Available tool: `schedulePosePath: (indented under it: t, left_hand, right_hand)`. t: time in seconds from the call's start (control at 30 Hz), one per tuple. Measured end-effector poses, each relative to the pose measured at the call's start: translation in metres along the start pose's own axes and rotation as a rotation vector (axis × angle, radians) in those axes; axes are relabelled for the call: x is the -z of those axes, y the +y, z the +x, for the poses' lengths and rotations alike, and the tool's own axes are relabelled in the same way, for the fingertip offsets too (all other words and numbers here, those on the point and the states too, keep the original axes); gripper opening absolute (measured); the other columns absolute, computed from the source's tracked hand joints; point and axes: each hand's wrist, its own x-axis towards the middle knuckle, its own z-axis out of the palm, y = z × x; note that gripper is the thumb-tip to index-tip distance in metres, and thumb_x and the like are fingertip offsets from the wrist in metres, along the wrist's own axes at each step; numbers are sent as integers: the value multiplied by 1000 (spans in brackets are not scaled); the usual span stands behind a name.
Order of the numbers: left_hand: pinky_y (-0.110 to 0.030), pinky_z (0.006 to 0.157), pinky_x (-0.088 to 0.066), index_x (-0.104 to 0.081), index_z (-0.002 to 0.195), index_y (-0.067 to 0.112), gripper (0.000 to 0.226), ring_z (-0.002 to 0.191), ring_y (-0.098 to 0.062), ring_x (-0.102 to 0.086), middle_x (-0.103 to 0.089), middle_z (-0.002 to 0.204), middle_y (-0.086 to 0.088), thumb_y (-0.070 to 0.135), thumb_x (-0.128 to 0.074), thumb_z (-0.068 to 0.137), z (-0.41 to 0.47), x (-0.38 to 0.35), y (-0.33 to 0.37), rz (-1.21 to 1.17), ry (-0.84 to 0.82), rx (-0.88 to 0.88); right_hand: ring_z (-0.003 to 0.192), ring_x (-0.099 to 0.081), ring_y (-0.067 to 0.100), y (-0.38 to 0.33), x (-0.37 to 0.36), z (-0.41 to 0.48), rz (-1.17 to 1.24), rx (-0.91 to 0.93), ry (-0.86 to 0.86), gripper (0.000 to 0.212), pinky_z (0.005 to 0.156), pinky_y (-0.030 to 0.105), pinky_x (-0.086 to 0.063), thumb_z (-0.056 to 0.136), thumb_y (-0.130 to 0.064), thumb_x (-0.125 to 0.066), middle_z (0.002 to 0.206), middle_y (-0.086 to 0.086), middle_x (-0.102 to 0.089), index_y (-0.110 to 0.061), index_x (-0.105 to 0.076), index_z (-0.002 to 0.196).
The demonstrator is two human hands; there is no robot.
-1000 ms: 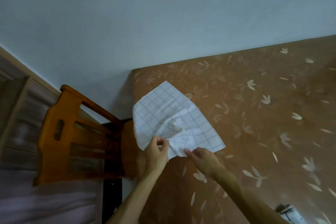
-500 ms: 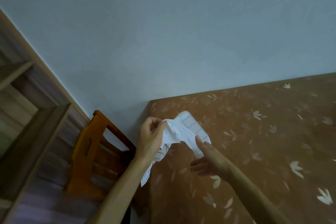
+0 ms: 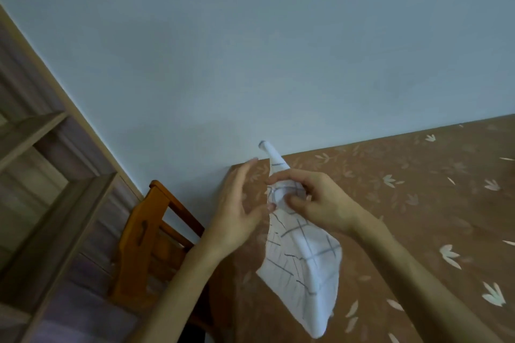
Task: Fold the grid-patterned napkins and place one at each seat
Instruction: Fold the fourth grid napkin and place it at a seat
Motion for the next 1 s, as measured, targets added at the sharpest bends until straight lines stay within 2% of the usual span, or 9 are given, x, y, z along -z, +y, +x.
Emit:
schedulePosePath:
  t: [0.07,0.13,0.27,0.33,0.43,0.53,0.63,0.87,1.0]
  left_hand:
    - [-29,116,-32,-11,155,45,106,151,-2,-18,-16,164,18,39,-83,78,12,7,6,112,-103,-63]
    - [-16,109,-36,-5,156,45,115,147,3,-25,-21,163,19,38,-86,73,21,10,18,68,-149,-108]
    - [-5,80,-45,-60,121,27,57,105,-2,-60,-66,111,15,19,-88,72,31,16,28,35,-54,-194]
    - [-7,74,-45,-65,98,21,33,90,-5,-60,-65,93,13,12,-86,74,32,18,27,70,64,-212]
    - [-11,68,-50,-61,96,24,37,85,-8,-64,-68,90,6,6,-85,74,35,23,26,-81,216,-161]
    - [-39,70,-54,-59,109,25,48,80,-29,-66,-69,83,-15,14,-87,73,40,31,21,-126,307,-127]
    - [-37,63,-51,-58,116,26,55,75,-36,-60,-61,81,-23,17,-88,72,43,37,15,-86,389,-69]
    - [-29,88,-59,-53,134,24,88,109,-12,-68,-69,120,2,15,-95,56,43,55,23,-260,103,63]
    - [-27,84,-59,-63,124,16,69,104,-15,-72,-76,113,0,19,-90,61,40,57,30,-367,92,46]
  right_hand:
    - [59,-59,7,-17,6,-4,-135,79,-75,55,58,16,-45,88,-4,-55,78,-16,-66,-35,-56,134]
    - [60,-59,3,-33,13,-5,-183,156,-120,62,56,12,-43,90,-3,-56,75,-23,-64,-35,-47,142]
    - [69,-61,17,-42,24,-2,-96,215,-81,87,65,27,-51,89,-6,-62,86,-4,-68,-41,-18,155]
    - [74,-61,15,-40,31,-3,-82,161,-13,99,75,36,-53,87,-18,-73,83,-13,-63,-46,-7,155]
    - [92,-65,5,-28,39,-10,-113,18,36,112,88,26,-53,73,-44,-85,99,-20,-65,-48,-8,154]
    - [97,-68,2,-5,44,-14,-94,-173,-12,77,87,27,-56,71,-56,-80,106,-16,-72,-36,-48,138]
    - [59,-58,-2,13,47,-17,-215,-274,26,20,60,14,-47,89,-37,-69,68,-13,-66,-19,-73,84]
    - [62,-51,16,17,62,-18,-180,-280,309,24,56,27,-35,95,-25,-62,67,-1,-60,-10,-66,77]
    - [76,-63,11,13,67,-16,-212,-229,427,16,64,24,-46,96,-29,-60,79,-5,-69,-16,-66,88]
